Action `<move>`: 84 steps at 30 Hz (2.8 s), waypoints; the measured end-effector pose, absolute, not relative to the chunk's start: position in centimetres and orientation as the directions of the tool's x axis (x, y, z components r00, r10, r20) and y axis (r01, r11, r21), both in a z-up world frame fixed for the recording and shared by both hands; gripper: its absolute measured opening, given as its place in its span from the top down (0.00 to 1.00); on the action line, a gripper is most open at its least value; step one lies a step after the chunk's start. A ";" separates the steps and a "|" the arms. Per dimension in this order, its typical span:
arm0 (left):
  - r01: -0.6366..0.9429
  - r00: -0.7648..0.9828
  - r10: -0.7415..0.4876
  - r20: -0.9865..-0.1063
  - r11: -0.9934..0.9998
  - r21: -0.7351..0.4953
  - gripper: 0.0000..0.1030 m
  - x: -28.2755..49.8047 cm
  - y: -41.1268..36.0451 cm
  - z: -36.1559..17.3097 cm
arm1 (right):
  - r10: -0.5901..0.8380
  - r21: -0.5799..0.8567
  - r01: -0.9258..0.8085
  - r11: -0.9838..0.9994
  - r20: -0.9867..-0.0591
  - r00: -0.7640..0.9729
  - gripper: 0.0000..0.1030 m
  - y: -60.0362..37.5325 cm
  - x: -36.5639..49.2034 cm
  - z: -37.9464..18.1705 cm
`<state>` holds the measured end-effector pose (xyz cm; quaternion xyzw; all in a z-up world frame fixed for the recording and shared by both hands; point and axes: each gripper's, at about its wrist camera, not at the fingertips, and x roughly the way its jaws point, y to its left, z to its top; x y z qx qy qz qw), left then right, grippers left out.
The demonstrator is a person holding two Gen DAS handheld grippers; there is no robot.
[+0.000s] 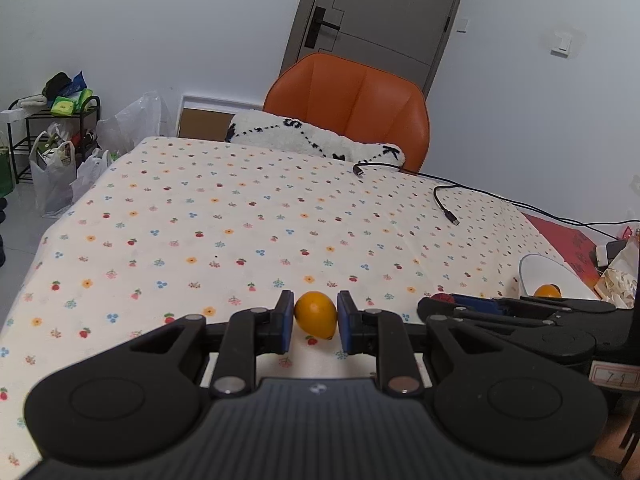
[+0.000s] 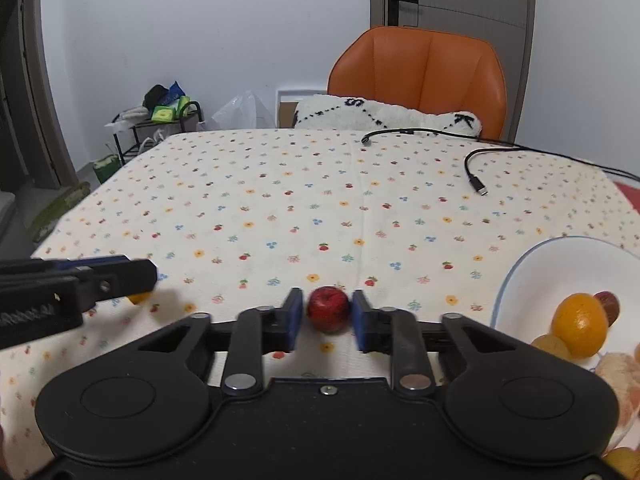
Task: Organize fruits
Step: 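Close the left tool on the small yellow orange while the right grasps the red plum, then carry the yellow orange in the left tool over the plate while the right carries the plum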
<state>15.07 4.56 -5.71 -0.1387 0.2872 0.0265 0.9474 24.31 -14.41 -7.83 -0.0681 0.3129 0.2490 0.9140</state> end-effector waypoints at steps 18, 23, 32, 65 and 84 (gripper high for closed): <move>-0.068 0.853 -0.063 -0.518 0.971 -0.231 0.79 13.5 0.9 -3.5 | 0.465 0.122 -0.480 0.869 -0.534 0.706 0.79 -19.2 20.9 -4.8; -0.047 0.859 -0.075 -0.507 0.974 -0.223 0.79 13.1 -0.4 -2.9 | 0.466 0.135 -0.469 0.873 -0.515 0.720 0.79 -20.6 20.0 -4.2; -0.005 0.864 -0.106 -0.492 0.976 -0.218 0.79 12.1 -2.8 -2.2 | 0.449 0.140 -0.441 0.886 -0.492 0.746 0.79 -23.2 18.8 -3.3; 0.173 0.832 -0.254 -0.492 0.963 -0.204 0.79 12.9 -13.9 -2.7 | 0.312 0.176 -0.259 0.950 -0.469 0.826 0.79 -35.3 16.3 -4.0; 0.210 0.809 -0.290 -0.511 0.955 -0.209 0.79 15.2 -17.1 -3.5 | 0.270 0.218 -0.188 0.958 -0.461 0.845 0.79 -40.2 17.1 -4.4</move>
